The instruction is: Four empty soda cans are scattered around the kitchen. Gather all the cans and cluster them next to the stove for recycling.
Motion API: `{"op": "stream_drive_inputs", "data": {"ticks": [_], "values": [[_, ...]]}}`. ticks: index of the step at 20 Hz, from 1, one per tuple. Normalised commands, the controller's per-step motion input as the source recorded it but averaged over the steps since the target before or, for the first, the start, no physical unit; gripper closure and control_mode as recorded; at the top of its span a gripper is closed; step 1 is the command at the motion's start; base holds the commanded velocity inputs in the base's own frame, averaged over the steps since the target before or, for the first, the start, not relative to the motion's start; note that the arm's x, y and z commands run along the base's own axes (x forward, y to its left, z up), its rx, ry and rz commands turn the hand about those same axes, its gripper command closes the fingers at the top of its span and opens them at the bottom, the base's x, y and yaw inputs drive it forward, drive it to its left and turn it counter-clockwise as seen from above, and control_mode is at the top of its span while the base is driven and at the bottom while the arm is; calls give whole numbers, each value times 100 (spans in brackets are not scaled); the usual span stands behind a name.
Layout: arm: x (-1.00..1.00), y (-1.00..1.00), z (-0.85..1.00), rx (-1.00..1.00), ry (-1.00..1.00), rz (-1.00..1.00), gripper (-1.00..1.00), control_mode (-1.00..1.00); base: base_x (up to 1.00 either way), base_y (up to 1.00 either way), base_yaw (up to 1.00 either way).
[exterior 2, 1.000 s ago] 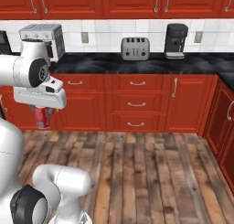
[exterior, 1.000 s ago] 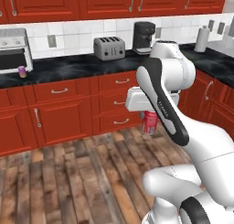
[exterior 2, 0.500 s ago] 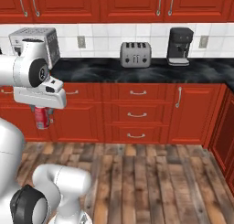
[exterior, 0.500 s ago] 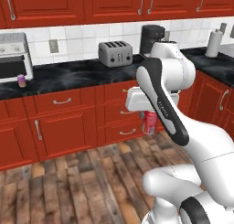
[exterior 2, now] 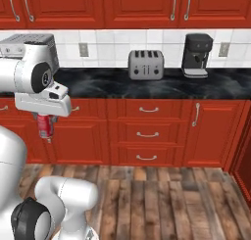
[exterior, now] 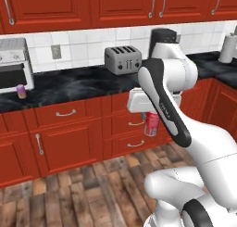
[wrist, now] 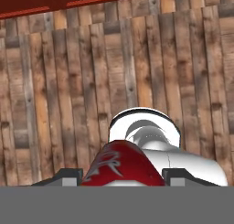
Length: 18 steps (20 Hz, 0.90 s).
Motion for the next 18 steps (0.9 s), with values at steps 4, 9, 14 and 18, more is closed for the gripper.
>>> {"op": "stream_drive_inputs", "data": {"ticks": [4, 9, 14, 18], "values": [[0, 0, 0, 0, 0, 0, 100, 100, 50, 24, 3], [0, 0, 0, 0, 0, 0, 100, 100, 48, 36, 1], [0, 0, 0, 0, 0, 0, 100, 100, 42, 42, 0], [0, 0, 0, 0, 0, 0, 100, 100, 30, 56, 0]]}}
